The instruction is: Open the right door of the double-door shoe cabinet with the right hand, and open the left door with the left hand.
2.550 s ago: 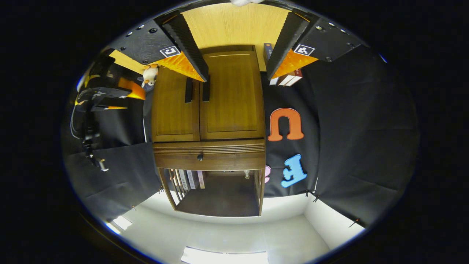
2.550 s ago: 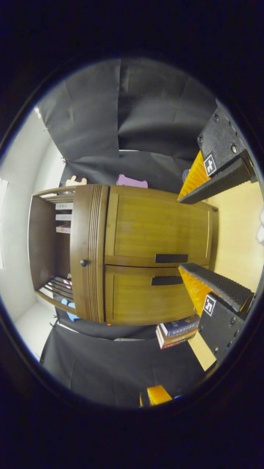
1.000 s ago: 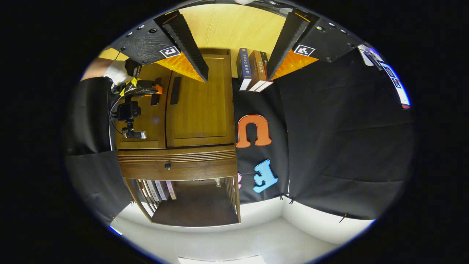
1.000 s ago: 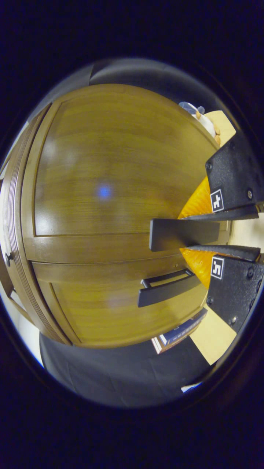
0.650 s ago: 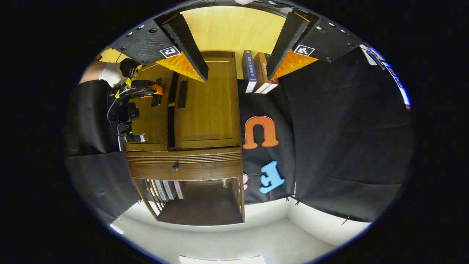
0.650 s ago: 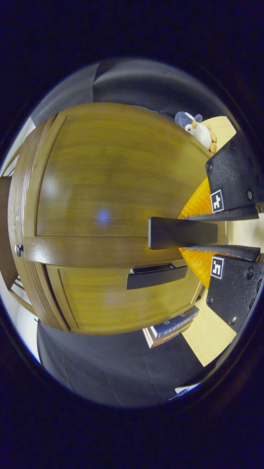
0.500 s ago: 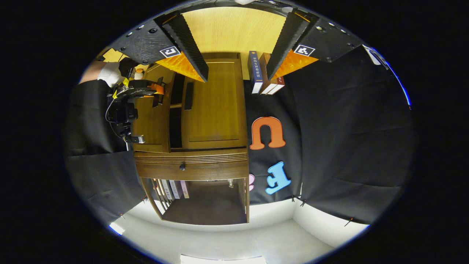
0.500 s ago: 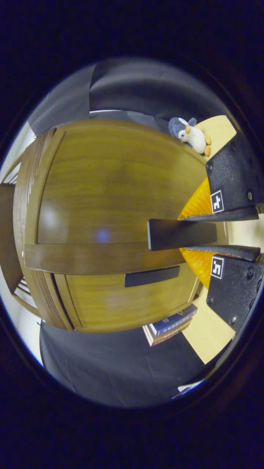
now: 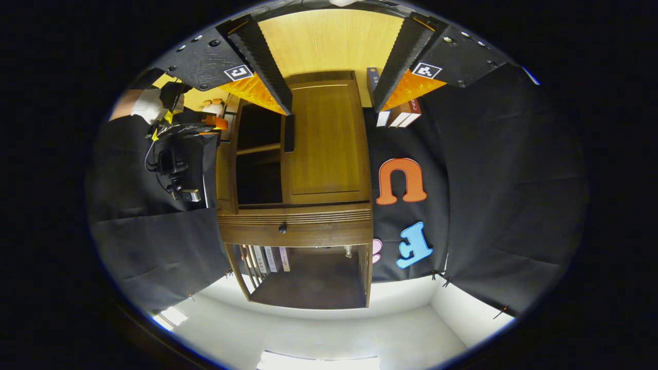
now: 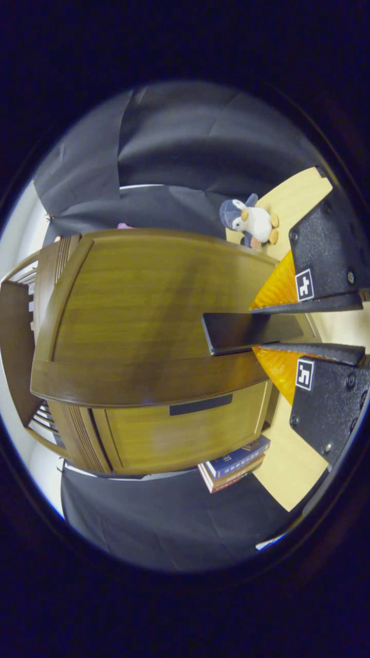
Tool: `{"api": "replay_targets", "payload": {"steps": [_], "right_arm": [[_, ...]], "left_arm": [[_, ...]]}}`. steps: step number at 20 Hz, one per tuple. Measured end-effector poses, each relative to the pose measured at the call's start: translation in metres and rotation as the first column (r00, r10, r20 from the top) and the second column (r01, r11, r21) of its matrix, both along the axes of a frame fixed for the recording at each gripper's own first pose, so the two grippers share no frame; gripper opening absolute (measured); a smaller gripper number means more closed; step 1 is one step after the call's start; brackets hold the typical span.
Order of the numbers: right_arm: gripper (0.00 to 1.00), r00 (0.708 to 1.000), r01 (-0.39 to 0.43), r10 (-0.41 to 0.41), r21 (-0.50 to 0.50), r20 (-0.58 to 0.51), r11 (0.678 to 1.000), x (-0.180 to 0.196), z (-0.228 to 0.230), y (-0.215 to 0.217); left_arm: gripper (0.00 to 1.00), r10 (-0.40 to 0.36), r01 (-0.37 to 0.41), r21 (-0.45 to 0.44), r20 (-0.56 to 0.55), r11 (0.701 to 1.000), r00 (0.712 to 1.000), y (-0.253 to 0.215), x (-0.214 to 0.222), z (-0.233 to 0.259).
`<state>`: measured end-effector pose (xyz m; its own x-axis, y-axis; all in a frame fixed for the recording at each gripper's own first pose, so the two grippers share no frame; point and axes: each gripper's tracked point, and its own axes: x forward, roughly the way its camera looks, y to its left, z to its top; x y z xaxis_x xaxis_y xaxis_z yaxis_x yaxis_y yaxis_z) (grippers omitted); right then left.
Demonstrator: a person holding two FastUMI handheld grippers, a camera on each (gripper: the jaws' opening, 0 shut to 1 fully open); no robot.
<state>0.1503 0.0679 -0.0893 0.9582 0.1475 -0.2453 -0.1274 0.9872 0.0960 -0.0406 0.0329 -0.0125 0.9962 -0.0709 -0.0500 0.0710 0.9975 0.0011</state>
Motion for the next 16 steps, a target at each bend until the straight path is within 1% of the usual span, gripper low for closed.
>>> {"api": "replay_targets", "payload": {"steps": [1, 5, 7, 8, 11, 12, 13, 16], "right_arm": [[0.28, 1.000, 0.012, -0.012, -0.006, 0.001, 1.000, -0.004, -0.001, -0.005], [0.25, 0.999, 0.047, -0.047, -0.024, -0.009, 0.999, -0.019, -0.004, -0.026], [0.24, 0.998, 0.047, -0.048, -0.018, -0.028, 0.999, -0.025, -0.005, -0.035], [0.20, 0.998, 0.045, -0.046, -0.013, -0.040, 0.999, -0.031, -0.006, -0.040], [0.17, 0.998, 0.027, -0.027, 0.009, -0.056, 1.000, -0.037, -0.007, -0.053], [0.16, 0.998, 0.013, -0.013, 0.009, -0.057, 1.000, -0.038, -0.009, -0.057], [0.15, 0.998, 0.002, -0.001, 0.015, -0.059, 1.000, -0.040, -0.009, -0.061], [0.13, 0.998, -0.039, 0.040, 0.026, -0.052, 0.999, -0.044, -0.010, -0.076]], "left_arm": [[0.96, -0.016, 0.016, 0.000, 0.000, 1.000, 1.000, -0.003, 0.000, -0.001], [0.96, -0.072, 0.072, 0.001, -0.024, 0.997, 0.997, -0.015, 0.002, -0.010], [0.96, -0.100, 0.100, 0.010, -0.020, 0.995, 0.995, -0.025, 0.004, -0.011], [0.96, -0.109, 0.109, 0.017, -0.018, 0.994, 0.994, -0.029, 0.004, -0.012], [0.96, -0.128, 0.128, 0.037, -0.012, 0.991, 0.992, -0.046, 0.006, -0.016], [1.00, -0.133, 0.134, 0.040, -0.015, 0.990, 0.991, -0.053, 0.007, -0.017], [0.96, -0.142, 0.142, 0.041, -0.017, 0.989, 0.990, -0.062, 0.008, -0.017], [0.96, -0.170, 0.170, 0.040, -0.015, 0.985, 0.985, -0.092, 0.014, -0.012]]}}
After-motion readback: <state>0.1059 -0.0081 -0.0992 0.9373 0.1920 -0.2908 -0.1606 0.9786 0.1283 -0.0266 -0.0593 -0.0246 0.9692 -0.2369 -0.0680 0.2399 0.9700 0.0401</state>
